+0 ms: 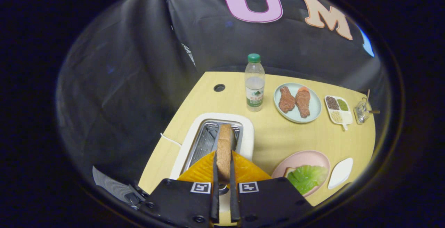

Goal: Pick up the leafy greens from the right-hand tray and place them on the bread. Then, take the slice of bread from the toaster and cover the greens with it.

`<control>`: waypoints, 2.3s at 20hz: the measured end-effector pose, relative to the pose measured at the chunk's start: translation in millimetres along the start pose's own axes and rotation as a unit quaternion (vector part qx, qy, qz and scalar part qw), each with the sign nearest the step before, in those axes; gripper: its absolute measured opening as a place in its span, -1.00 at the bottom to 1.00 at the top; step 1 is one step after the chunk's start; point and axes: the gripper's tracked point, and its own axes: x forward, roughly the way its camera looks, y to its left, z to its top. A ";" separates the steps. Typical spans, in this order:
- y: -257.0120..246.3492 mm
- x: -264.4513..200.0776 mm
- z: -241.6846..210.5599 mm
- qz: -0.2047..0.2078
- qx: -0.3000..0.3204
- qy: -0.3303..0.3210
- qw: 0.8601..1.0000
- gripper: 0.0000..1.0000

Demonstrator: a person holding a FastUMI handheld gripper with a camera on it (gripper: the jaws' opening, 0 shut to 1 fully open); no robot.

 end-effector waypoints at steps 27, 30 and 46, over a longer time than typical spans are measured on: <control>-187.0 -96.0 -25.9 0.123 0.313 -0.069 0.939 -0.70; -210.9 -76.3 -55.9 0.108 0.323 -0.067 0.938 -0.70; -250.1 -2.9 -147.8 0.042 0.336 0.002 0.941 -0.70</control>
